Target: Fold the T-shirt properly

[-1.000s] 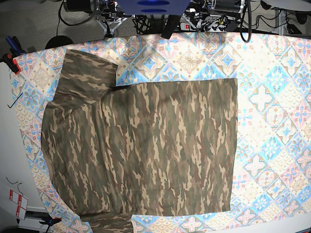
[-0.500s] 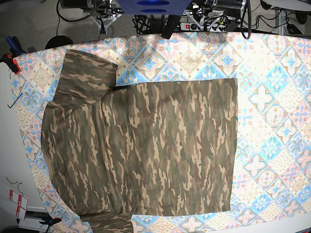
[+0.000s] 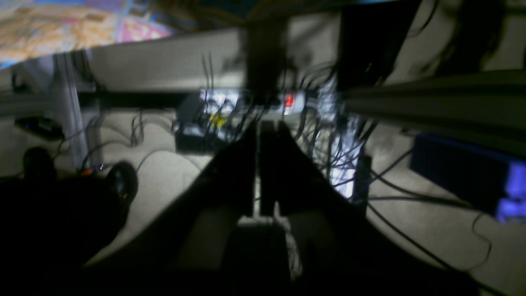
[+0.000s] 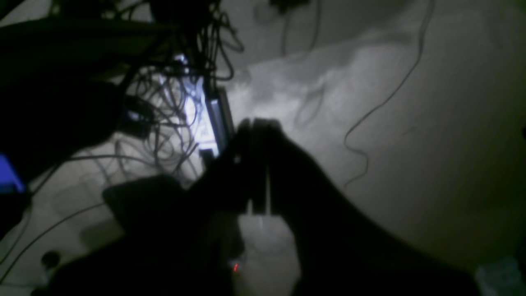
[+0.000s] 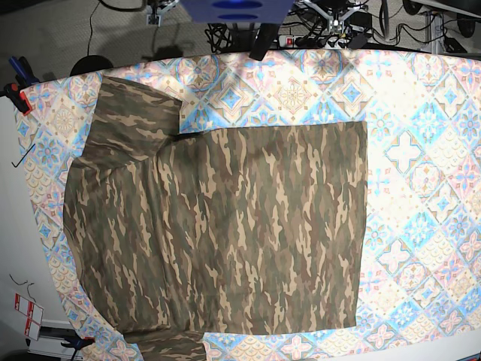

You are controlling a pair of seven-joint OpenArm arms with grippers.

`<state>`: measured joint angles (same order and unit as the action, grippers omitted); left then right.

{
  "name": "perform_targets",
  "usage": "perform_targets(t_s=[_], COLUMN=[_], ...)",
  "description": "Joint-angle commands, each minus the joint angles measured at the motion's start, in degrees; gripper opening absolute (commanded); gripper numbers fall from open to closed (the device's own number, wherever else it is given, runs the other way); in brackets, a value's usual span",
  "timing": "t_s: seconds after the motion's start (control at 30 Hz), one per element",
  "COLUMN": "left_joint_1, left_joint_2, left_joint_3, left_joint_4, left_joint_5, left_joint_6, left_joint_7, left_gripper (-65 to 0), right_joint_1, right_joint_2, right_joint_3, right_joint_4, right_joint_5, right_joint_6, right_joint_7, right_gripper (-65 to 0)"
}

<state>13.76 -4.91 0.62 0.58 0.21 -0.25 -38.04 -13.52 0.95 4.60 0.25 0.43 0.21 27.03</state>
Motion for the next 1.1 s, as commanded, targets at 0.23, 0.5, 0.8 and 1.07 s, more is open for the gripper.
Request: perform_targets(t_s=[0.23,0.5,0.8,1.07], left_joint_1=[7.82,11.34,23.03,32.35], left_joint_2=[-0.15,-0.15,0.03,-0.15], left_joint_3=[0.04,-0.32,-0.32,-0.32], left_joint_4=[-0.45,3.33,28.56,52.39], left_joint_5=[0.19,-0.52,-0.69,-0.60], left_joint_6=[0.03,0.03,0.30,0.30], left_joint_7=[-22.66,-33.65,-33.65,-31.80], left_gripper=[-65.0,-65.0,-65.0,-65.0], right_joint_1=[-10.26,-15.54,-21.16,-31.98], right_joint_2=[-0.12,-1.26,-0.99,0.15], right_joint_3=[0.01,-0.78,-5.35,-5.26], right_joint_4=[-0.25,-0.25,9.38,31.44], right_joint_5=[-0.03,-0.29,-0.29,-0.21], right_joint_6=[-0.08,-0.08,-0.08,-0.08], right_joint_7=[25.68,46.34,47.66,46.95], right_gripper=[-65.0,-65.0,-65.0,-65.0])
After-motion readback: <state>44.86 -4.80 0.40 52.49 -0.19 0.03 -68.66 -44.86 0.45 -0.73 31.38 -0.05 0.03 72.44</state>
